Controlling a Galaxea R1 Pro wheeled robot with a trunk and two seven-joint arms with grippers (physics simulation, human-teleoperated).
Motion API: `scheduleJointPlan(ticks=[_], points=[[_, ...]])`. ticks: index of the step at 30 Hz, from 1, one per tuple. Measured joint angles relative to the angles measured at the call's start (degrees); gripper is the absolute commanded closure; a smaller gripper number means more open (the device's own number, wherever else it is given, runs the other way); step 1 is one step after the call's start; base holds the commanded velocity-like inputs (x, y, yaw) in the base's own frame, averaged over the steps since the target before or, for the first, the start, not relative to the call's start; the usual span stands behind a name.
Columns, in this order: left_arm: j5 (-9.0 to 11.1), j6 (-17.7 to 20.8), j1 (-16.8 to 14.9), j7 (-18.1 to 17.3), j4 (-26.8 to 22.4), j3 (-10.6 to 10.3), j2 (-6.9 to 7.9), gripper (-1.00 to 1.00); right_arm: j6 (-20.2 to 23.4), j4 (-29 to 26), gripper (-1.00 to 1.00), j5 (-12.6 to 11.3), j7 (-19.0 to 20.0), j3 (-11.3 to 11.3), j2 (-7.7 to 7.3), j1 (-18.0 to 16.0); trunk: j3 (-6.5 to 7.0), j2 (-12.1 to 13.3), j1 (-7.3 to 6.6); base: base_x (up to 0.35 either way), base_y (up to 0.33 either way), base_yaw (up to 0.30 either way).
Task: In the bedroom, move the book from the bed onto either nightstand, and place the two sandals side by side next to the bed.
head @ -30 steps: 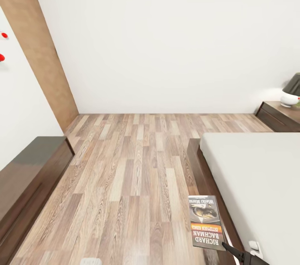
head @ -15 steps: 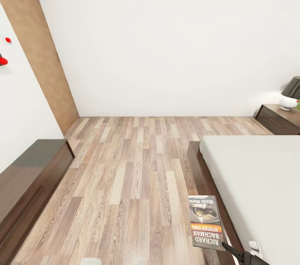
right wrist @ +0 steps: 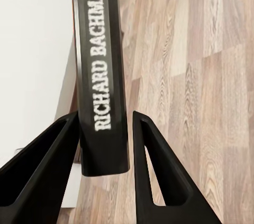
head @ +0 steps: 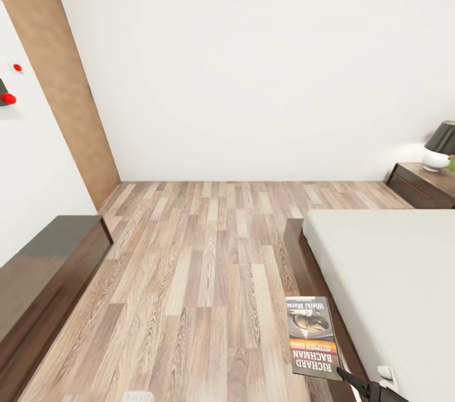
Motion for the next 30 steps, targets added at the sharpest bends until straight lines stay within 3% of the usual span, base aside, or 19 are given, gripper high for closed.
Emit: scheduleJointPlan(ticks=[30], points=[[0.0,0.0,0.01,0.0,0.0,-0.01,0.0,-1.0,0.0,0.0,1.0,0.0,-0.01,0.01,0.0,-0.01,2.59,0.0,0.0,0.0,0.0,0.0]])
